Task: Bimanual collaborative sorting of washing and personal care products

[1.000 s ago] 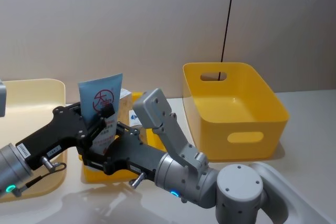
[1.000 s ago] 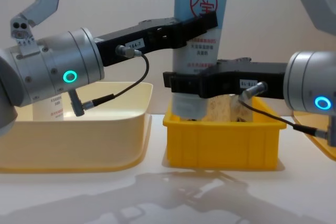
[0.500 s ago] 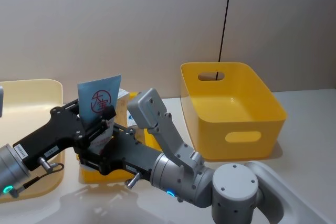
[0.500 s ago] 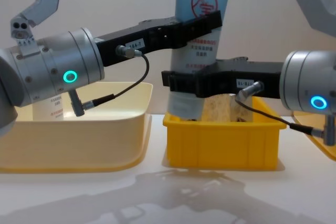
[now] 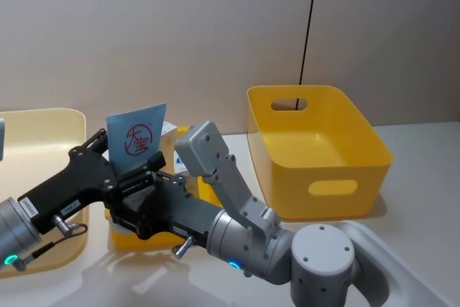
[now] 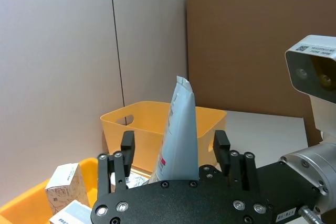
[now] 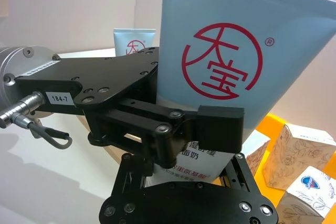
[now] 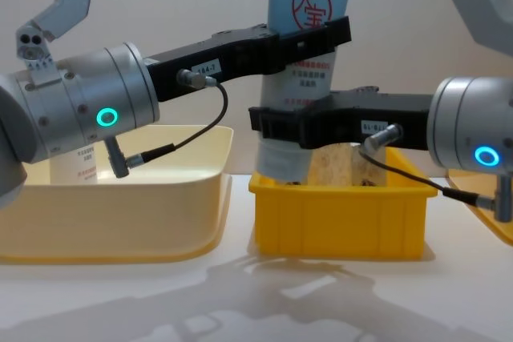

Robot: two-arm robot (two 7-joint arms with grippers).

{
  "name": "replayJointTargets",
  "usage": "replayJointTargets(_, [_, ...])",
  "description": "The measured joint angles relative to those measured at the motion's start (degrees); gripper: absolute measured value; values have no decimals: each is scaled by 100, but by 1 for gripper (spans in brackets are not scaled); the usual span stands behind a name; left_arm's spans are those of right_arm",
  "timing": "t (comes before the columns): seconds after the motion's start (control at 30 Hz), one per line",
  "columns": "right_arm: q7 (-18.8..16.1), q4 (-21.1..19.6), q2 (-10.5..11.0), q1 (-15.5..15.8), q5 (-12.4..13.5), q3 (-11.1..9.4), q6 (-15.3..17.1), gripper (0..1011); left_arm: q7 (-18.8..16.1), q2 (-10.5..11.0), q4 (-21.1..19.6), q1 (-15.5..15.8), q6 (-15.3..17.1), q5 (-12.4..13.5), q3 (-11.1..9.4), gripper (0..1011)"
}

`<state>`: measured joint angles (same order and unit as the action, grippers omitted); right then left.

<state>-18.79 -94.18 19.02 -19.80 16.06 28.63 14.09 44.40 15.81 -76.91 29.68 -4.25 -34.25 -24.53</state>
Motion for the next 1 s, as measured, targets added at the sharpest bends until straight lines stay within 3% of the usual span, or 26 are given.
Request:
replayJointTargets(0.17, [69,-74,35,72,-33,-76,-2,556,0,-6,0,0,0,0,0,1000])
replayJointTargets(0.53, [444,-367,190,373,-146,-420,35,505,0,-2,0,0,0,-1,0,999])
replayJointTargets(0.83, [873,-620,328,660,-280,-830,35,505,0,0,0,0,0,0,0,1000])
replayJointTargets(1.0, [1121,-700,380,789,-377,-1085,-118,505,0,0,0,0,0,-1,0,1000])
